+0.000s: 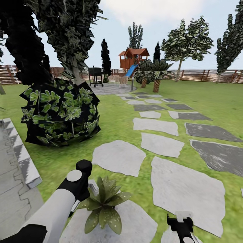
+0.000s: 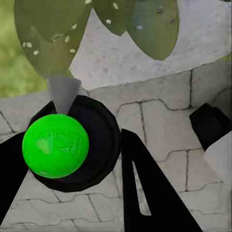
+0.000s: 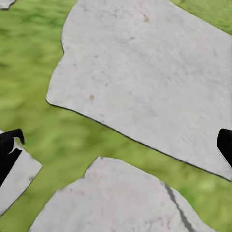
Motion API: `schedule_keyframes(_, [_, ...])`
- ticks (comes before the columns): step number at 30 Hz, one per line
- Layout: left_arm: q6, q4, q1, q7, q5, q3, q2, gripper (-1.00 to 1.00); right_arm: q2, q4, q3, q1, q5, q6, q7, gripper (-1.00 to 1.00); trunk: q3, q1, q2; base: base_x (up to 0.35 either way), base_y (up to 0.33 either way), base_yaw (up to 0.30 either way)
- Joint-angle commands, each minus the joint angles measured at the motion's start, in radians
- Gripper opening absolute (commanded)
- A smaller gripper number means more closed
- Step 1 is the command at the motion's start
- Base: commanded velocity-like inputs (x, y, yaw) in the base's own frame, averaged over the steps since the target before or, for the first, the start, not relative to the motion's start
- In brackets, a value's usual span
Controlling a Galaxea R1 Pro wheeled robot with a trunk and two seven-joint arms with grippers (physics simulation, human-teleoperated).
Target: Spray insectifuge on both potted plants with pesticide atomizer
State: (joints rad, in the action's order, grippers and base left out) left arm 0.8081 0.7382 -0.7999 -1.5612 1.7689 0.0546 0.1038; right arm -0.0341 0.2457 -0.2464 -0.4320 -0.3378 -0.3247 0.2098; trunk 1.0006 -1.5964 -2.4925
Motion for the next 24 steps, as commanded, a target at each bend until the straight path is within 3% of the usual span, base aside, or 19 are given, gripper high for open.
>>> schedule_keyframes(1, [0.015,0.0,-0.001,-0.01,0.009,0.001,0.001,-1.0,0.0,-0.001,-0.007,-0.001,-0.01,-0.004,0.002,1.0,0.001,0.0,0.0,0.006,-0.317,0.277])
schedule_keyframes(6, [0.021,-0.004,-0.001,-0.01,0.009,0.001,0.003,-1.0,0.0,-0.002,-0.007,-0.001,-0.01,-0.004,0.002,1.0,0.001,0.0,0.0,0.08,-0.221,0.196])
schedule_keyframes(11, [0.037,0.003,-0.008,-0.01,0.004,0.001,0.003,-1.0,0.0,-0.001,-0.007,-0.001,-0.01,-0.004,0.002,1.0,0.001,0.0,0.0,0.019,-0.021,0.034])
schedule_keyframes(16, [0.059,0.004,-0.003,-0.01,-0.003,-0.008,0.0,-1.0,0.0,-0.002,-0.007,-0.001,-0.01,-0.004,0.002,1.0,0.001,0.0,0.0,0.001,-0.001,0.219])
schedule_keyframes(24, [0.06,0.002,0.007,-0.01,-0.003,-0.008,-0.007,-1.0,0.0,-0.002,-0.007,-0.001,-0.011,-0.004,0.002,1.0,0.001,0.0,0.0,-0.039,-0.127,0.025])
